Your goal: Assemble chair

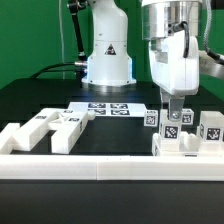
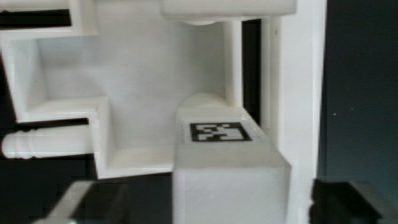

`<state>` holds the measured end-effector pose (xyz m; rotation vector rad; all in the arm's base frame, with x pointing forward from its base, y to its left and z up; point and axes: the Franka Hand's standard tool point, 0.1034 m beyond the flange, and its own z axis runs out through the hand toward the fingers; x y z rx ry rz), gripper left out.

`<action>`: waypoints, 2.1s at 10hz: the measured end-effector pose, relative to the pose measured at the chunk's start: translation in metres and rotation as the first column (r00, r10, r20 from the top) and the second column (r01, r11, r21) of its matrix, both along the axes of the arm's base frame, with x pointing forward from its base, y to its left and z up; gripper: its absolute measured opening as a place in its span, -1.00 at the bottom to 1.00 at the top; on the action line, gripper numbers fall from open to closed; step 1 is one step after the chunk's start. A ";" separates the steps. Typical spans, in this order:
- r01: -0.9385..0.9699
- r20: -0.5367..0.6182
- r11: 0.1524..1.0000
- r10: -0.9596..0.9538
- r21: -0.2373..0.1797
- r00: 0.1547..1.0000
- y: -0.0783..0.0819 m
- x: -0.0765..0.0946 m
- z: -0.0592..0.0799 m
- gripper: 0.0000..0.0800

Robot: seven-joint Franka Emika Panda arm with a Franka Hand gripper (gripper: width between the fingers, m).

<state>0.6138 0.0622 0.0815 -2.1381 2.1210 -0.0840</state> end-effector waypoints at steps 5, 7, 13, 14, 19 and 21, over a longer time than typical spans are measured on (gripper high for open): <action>-0.433 0.007 0.899 0.434 -0.062 0.901 0.003 -0.001 -0.001 0.62; -0.609 0.003 0.788 0.611 -0.091 0.791 0.001 0.000 -0.001 0.62; -0.905 -0.041 0.396 0.913 -0.152 0.406 -0.004 0.000 -0.001 0.62; -0.927 -0.050 0.339 0.935 -0.157 0.351 -0.004 0.000 -0.001 0.62; -0.965 -0.070 0.202 0.974 -0.168 0.216 -0.009 0.001 -0.002 -0.06; -0.957 -0.066 0.238 0.966 -0.165 0.251 -0.009 0.001 -0.002 -0.28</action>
Offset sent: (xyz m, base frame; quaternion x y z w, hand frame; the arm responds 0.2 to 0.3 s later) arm 0.0040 0.0049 0.0022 -0.0055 0.0030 -0.2986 0.9543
